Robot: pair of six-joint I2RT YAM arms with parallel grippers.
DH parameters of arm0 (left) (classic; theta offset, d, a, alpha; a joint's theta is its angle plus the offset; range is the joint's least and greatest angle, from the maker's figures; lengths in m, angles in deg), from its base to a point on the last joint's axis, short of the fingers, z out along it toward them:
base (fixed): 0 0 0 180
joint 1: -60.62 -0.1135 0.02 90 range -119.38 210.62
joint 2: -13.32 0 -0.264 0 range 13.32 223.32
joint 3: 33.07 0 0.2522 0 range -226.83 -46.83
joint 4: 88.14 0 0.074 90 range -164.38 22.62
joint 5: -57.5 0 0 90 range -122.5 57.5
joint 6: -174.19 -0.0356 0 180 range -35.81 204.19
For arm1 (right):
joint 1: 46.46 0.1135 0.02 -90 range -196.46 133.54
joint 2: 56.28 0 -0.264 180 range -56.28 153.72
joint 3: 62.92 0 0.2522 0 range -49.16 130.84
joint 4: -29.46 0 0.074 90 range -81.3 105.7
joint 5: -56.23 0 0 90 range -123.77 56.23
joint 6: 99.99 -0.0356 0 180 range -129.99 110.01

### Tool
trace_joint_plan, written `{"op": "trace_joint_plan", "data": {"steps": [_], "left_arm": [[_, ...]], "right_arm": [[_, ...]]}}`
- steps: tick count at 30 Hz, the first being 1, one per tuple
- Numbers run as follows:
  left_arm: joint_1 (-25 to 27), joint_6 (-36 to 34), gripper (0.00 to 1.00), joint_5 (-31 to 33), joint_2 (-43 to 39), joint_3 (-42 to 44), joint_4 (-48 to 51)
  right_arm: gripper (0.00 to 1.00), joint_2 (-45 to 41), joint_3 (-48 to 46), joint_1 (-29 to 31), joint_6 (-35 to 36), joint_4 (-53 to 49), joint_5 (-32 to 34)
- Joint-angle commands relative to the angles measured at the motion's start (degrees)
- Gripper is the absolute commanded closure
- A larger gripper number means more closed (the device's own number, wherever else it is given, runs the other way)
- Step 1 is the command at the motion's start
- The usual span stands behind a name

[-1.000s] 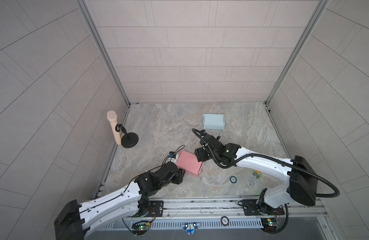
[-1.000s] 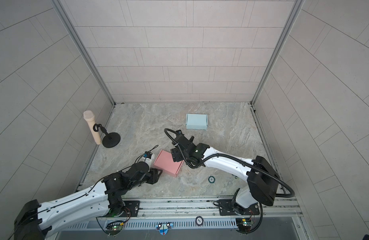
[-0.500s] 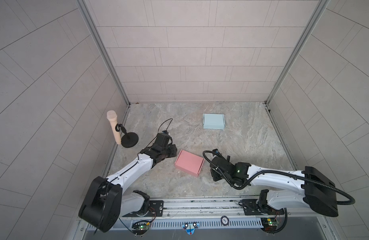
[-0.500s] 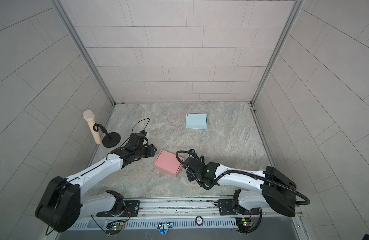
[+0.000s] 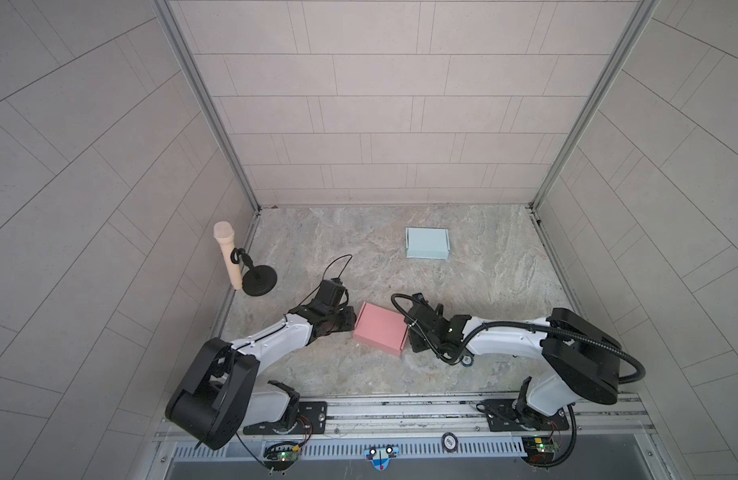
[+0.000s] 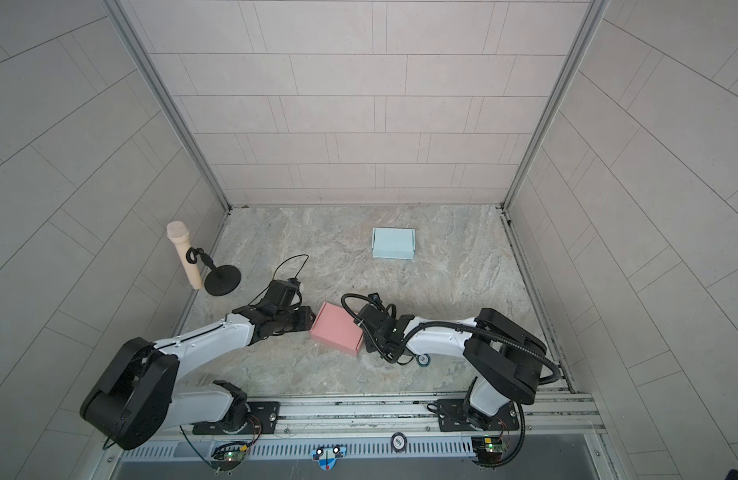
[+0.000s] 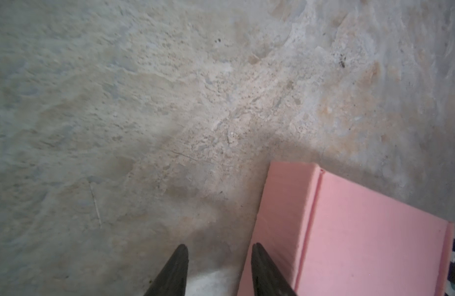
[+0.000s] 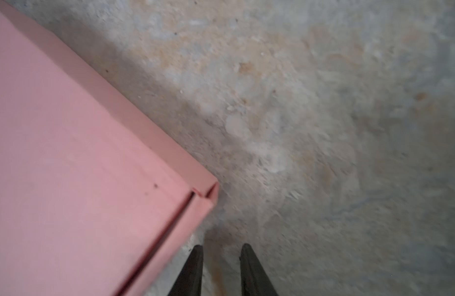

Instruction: Fold the paper box

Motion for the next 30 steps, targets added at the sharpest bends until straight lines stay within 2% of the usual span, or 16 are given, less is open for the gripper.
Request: {"op": "trace_joint_plan", "data": {"steps": [1,8,14,18,23,30], "left_arm": [[1.9,1.7,0.56,0.9,-3.2,2.1,-0.8],[7.1,6.0,0.56,2.3,-8.0,7.1,-2.6],[14.5,11.9,0.55,4.9,-13.2,10.8,-3.8],[20.2,14.4,0.53,7.2,-16.9,11.4,-1.0],[20.2,13.6,0.50,8.9,-22.5,10.2,5.1],[16.1,9.7,0.50,8.4,-21.9,3.7,9.9]], "right_arm": [[0.72,2.0,2.3,-0.9,2.1,0.8,-1.0],[0.73,7.4,8.9,-4.9,8.3,-2.1,-2.6],[0.74,12.6,16.0,-7.1,12.9,-5.0,-4.6],[0.74,14.4,18.9,-8.1,14.4,-6.0,-4.9],[0.72,10.4,18.4,-10.5,15.3,-8.6,-2.3],[0.70,-1.3,13.6,-11.5,14.5,-13.7,3.1]]}}
